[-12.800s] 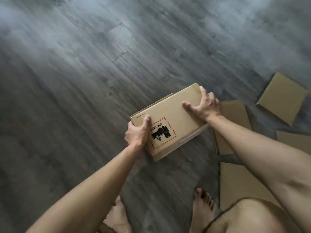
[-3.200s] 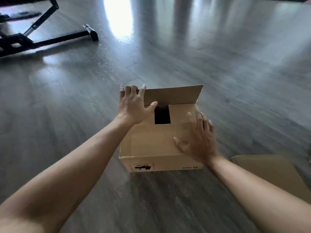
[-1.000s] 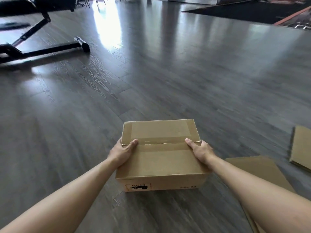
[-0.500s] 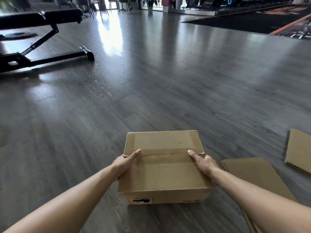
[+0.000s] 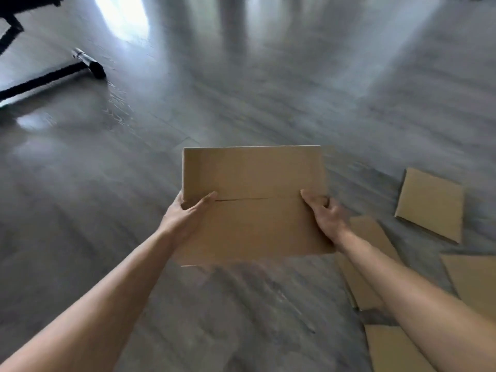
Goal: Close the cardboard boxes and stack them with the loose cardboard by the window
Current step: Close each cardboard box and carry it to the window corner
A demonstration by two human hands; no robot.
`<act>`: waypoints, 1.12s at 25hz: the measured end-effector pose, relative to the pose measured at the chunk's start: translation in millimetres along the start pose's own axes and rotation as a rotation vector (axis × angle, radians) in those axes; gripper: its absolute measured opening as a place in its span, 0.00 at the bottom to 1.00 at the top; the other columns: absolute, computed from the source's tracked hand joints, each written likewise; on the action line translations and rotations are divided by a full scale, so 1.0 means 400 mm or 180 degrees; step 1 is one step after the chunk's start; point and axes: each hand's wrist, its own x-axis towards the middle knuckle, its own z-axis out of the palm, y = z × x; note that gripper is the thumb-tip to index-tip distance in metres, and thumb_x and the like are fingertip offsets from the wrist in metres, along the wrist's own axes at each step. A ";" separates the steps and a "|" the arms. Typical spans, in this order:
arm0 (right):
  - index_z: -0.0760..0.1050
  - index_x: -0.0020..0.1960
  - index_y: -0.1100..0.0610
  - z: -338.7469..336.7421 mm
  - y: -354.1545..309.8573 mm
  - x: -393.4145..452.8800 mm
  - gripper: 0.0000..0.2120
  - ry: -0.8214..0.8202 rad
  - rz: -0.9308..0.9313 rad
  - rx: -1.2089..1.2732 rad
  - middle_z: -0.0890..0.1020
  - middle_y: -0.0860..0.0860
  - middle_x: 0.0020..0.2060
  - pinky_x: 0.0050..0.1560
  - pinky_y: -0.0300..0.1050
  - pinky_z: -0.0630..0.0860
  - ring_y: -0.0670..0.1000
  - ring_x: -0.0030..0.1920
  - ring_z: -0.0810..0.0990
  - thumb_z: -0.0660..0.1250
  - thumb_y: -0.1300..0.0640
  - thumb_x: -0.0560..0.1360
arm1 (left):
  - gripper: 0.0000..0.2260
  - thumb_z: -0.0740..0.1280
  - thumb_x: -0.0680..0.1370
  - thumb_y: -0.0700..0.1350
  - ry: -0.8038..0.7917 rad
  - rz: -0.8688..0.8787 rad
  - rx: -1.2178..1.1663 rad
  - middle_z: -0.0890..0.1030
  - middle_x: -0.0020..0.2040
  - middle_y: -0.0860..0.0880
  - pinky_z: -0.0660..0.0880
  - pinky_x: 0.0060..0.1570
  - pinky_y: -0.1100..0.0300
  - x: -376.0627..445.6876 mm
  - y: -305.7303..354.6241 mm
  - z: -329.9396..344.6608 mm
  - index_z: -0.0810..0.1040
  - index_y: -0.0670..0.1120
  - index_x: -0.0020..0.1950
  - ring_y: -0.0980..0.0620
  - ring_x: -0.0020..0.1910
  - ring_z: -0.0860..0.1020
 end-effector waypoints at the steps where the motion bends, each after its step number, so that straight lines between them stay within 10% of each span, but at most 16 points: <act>1: 0.83 0.50 0.51 -0.050 -0.065 -0.031 0.20 -0.0012 0.0028 -0.0007 0.85 0.45 0.47 0.54 0.39 0.77 0.50 0.53 0.82 0.73 0.35 0.69 | 0.25 0.75 0.62 0.70 -0.0089 0.0003 -0.0039 0.85 0.48 0.64 0.79 0.44 0.64 -0.043 0.071 -0.024 0.78 0.67 0.56 0.61 0.45 0.84; 6: 0.76 0.41 0.47 -0.339 -0.422 -0.163 0.23 0.0006 0.0024 -0.0033 0.82 0.41 0.40 0.42 0.43 0.74 0.46 0.44 0.82 0.71 0.27 0.64 | 0.27 0.72 0.61 0.73 -0.0291 -0.0051 -0.0185 0.84 0.51 0.64 0.79 0.45 0.63 -0.250 0.440 -0.091 0.77 0.71 0.59 0.61 0.48 0.84; 10: 0.79 0.51 0.46 -0.636 -0.701 -0.350 0.31 0.0445 0.0061 -0.0121 0.84 0.42 0.48 0.53 0.47 0.78 0.47 0.50 0.82 0.69 0.24 0.61 | 0.25 0.72 0.65 0.71 -0.0892 -0.0068 -0.0343 0.84 0.56 0.60 0.79 0.57 0.52 -0.477 0.768 -0.121 0.77 0.70 0.61 0.55 0.55 0.83; 14: 0.79 0.57 0.46 -0.884 -0.854 -0.595 0.30 0.0885 0.0043 0.0160 0.84 0.41 0.50 0.51 0.44 0.79 0.45 0.52 0.83 0.71 0.28 0.64 | 0.28 0.70 0.63 0.73 -0.1190 0.0388 -0.0126 0.83 0.53 0.66 0.75 0.51 0.65 -0.678 1.017 -0.097 0.76 0.70 0.62 0.64 0.53 0.81; 19: 0.76 0.51 0.37 -1.172 -0.905 -1.002 0.20 0.2138 0.0337 0.0367 0.78 0.31 0.40 0.38 0.30 0.68 0.34 0.42 0.76 0.68 0.28 0.65 | 0.23 0.73 0.70 0.66 -0.2039 0.0865 0.0282 0.83 0.53 0.63 0.76 0.53 0.61 -0.974 1.255 0.037 0.77 0.65 0.64 0.59 0.53 0.81; 25: 0.74 0.51 0.43 -1.449 -0.779 -1.631 0.26 0.3742 0.1023 0.0474 0.80 0.42 0.45 0.50 0.49 0.76 0.49 0.48 0.80 0.65 0.24 0.66 | 0.15 0.73 0.73 0.61 -0.3414 0.1618 0.0839 0.83 0.52 0.60 0.74 0.43 0.61 -1.497 1.351 0.349 0.77 0.61 0.57 0.59 0.49 0.80; 28: 0.74 0.59 0.44 -1.484 -0.673 -2.054 0.33 0.4688 0.1300 0.0652 0.81 0.43 0.49 0.45 0.46 0.76 0.47 0.47 0.80 0.63 0.23 0.65 | 0.21 0.73 0.74 0.60 -0.4371 0.1950 0.1163 0.83 0.58 0.53 0.77 0.57 0.51 -1.897 1.272 0.463 0.76 0.55 0.64 0.51 0.55 0.80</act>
